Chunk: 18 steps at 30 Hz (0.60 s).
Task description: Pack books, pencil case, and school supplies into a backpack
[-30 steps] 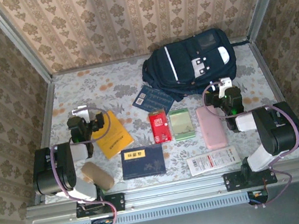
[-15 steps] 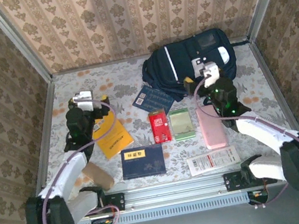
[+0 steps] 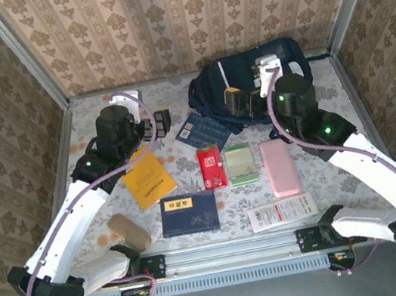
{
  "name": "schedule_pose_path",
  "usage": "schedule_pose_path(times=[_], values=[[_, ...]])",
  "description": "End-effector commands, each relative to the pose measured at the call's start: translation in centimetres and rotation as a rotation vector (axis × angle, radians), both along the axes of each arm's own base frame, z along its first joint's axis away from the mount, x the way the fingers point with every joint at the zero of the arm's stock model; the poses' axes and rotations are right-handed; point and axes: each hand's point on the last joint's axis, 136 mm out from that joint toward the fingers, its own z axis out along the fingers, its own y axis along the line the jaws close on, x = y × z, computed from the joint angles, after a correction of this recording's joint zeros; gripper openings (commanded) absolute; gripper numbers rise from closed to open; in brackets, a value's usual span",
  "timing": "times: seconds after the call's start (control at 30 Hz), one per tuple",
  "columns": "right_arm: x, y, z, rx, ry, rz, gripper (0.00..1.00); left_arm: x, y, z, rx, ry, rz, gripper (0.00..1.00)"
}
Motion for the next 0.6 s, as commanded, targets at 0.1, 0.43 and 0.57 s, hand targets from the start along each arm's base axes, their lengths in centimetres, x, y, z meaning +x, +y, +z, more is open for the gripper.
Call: schedule_pose_path(times=[0.1,0.43,0.57], values=[[4.6,-0.9,-6.9,0.13,0.374,-0.063,1.0,-0.1,0.7,-5.1,-0.098,0.21,0.002,1.0],[13.9,2.7,-12.0,0.2,0.542,0.037,1.0,3.7,-1.3,-7.5,-0.072,0.285,-0.083,1.0],[18.3,0.1,-16.0,0.226,0.665,-0.12,1.0,4.6,-1.0,-9.3,-0.168,0.356,-0.102,1.0]])
